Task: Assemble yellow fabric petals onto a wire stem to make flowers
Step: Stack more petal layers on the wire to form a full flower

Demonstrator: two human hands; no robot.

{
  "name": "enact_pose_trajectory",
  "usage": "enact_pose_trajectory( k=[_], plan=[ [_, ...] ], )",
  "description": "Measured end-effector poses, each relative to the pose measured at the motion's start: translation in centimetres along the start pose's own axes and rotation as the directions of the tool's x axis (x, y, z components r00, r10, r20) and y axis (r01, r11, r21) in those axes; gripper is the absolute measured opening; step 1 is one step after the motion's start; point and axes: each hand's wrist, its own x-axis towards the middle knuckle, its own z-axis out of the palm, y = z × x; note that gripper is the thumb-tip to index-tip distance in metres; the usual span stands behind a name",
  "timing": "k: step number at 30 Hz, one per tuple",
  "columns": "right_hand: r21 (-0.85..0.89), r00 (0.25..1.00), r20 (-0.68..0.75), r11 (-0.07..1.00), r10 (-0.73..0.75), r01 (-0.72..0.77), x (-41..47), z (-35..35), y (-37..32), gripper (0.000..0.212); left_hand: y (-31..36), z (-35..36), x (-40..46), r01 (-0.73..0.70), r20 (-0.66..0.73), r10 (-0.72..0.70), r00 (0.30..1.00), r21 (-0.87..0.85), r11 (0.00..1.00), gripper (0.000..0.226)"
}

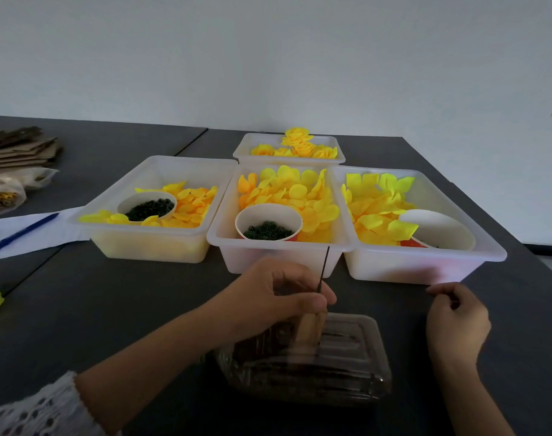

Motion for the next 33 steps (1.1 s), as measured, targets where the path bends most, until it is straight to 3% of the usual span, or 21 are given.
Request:
enact_pose_trajectory(
  k=[6,10,14,17,19,21,23,25,28,32,33],
  plan=[
    [-0.028,1.0,0.008,0.999,0.016,-0.016,0.0,-0.1,-0.2,0.031,-1.3,-1.1,0.8,-0.022,0.086,0.025,0.996,-0.034,0.999,0.015],
    [-0.053,0.999,-0.001,0.998,0.043,-0.043,0.0,0.0,-0.3,0.031,-1.6,-3.3,1.7,-0.133,-0.12,0.127,0.985,-0.042,0.99,0.015],
    [-0.072,0.997,-0.027,0.995,0.071,-0.072,0.0,0.0,-0.4,0.031,-2.8,-8.3,3.6,-0.143,-0.418,0.228,0.88,0.225,0.964,0.013],
    [-0.107,0.994,-0.015,0.988,0.109,-0.11,0.4,0.2,-0.5,0.028,-5.3,-13.2,4.6,0.144,-0.615,0.28,0.737,0.548,0.824,0.017],
    [-0.123,0.989,-0.009,0.981,0.151,-0.151,0.7,0.3,-0.7,0.025,-7.3,-16.6,5.1,0.389,-0.622,0.118,0.774,0.614,0.687,0.018],
    [-0.132,0.985,-0.004,0.976,0.173,-0.172,0.8,0.5,-0.9,0.025,-8.8,-18.9,5.4,0.551,-0.545,-0.181,0.819,0.656,0.516,0.029],
    [-0.143,0.982,-0.023,0.971,0.189,-0.19,0.8,0.5,-0.8,0.027,-9.2,-19.8,6.0,0.547,-0.395,-0.414,0.82,0.754,0.364,0.044],
    [-0.146,0.979,-0.034,0.968,0.202,-0.205,0.8,0.7,-0.8,0.027,-9.1,-20.0,6.5,0.513,-0.328,-0.497,0.804,0.805,0.298,0.048],
    [-0.152,0.977,-0.045,0.965,0.208,-0.213,0.6,1.0,-0.1,0.025,-8.9,-19.7,6.8,0.509,-0.341,-0.477,0.81,0.813,0.282,0.035],
    [-0.133,0.978,-0.051,0.969,0.201,-0.206,0.4,1.1,0.2,0.024,-8.5,-19.0,6.1,0.495,-0.44,-0.269,0.857,0.848,0.191,0.016],
    [-0.13,0.978,-0.046,0.969,0.205,-0.209,0.3,1.1,0.1,0.025,-8.4,-19.1,5.9,0.497,-0.453,-0.226,0.863,0.843,0.208,0.014]
  ],
)
